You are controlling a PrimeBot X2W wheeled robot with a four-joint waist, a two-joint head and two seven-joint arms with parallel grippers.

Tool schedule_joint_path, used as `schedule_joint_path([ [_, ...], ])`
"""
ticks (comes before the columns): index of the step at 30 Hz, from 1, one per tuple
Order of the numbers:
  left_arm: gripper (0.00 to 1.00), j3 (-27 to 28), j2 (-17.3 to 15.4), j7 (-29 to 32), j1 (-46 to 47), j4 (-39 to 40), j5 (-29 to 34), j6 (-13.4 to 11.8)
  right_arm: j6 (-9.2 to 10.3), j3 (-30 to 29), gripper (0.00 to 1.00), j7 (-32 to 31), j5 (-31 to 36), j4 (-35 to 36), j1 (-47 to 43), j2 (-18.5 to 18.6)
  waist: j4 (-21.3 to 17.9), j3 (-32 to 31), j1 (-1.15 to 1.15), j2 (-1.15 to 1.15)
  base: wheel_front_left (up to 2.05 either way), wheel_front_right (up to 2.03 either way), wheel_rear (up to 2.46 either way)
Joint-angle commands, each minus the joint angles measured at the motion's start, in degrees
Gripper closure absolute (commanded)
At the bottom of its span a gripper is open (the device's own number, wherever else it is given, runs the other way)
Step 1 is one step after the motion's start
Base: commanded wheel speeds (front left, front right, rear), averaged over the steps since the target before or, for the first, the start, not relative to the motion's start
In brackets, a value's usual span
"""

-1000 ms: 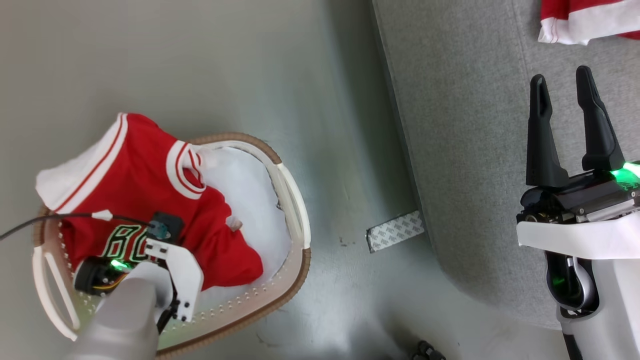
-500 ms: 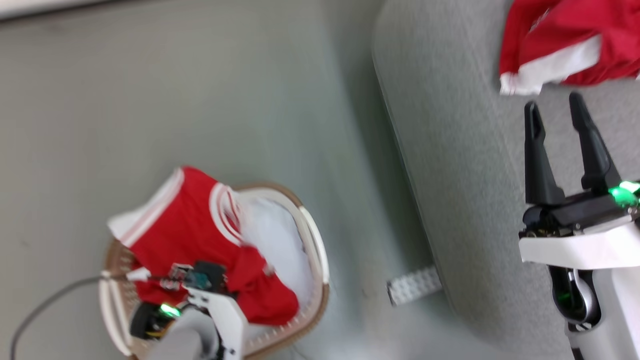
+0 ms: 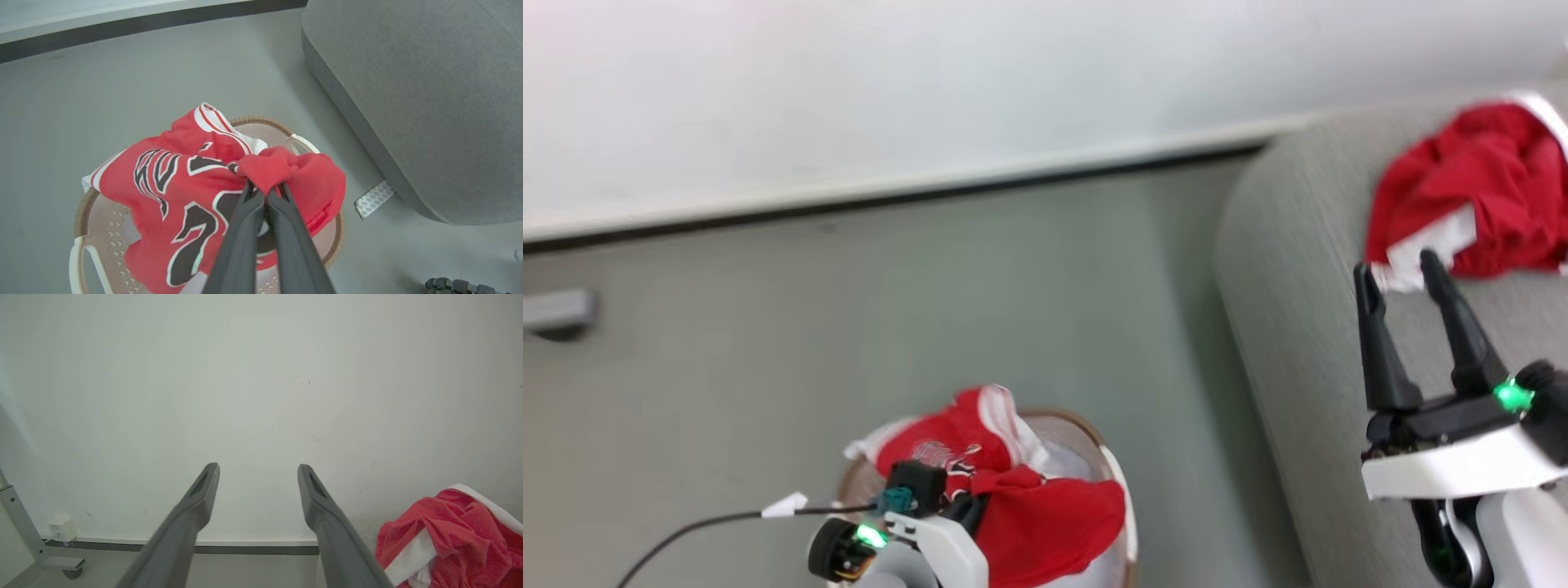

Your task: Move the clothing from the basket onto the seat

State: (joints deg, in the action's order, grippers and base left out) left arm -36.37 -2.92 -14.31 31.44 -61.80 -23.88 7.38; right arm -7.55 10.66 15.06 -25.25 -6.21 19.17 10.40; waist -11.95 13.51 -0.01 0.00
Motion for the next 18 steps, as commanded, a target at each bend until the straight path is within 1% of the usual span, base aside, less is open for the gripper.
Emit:
schedule_joint_path([
  [1,1.0,-0.97,-0.67,-0.53,-1.34,1.75,-1.75,0.15,0.13,-0.22,0.0,0.16,-0.52,-0.48,-1.61,0.22,4.69,-5.64,0.01,0.0,0.0,0.0,0.0],
  [5,1.0,-2.49,-2.33,-0.91,-2.05,6.77,-4.65,0.15,0.13,-0.57,0.0,0.16,-0.43,-1.01,-3.68,-0.06,6.5,-9.08,0.01,0.0,0.0,0.0,0.0],
  [9,1.0,-3.03,-4.51,-0.9,-2.27,13.3,-5.62,0.15,0.13,-0.2,0.0,0.16,-0.42,-1.29,-5.49,-0.26,7.6,-11.34,0.01,0.0,0.0,0.0,0.0],
  [15,1.0,-0.71,-7.24,-0.89,-2.07,23.89,-6.42,0.06,0.13,0.53,0.0,0.15,-0.49,-1.49,-7.31,-0.52,8.18,-13.3,0.01,0.0,0.0,0.0,0.0],
  [18,1.0,0.72,-8.99,-0.9,-1.22,29.65,-5.21,-1.56,0.13,2.02,0.0,0.09,-0.99,-1.44,-7.96,-0.55,8.13,-13.44,0.01,0.0,0.0,0.0,0.0],
])
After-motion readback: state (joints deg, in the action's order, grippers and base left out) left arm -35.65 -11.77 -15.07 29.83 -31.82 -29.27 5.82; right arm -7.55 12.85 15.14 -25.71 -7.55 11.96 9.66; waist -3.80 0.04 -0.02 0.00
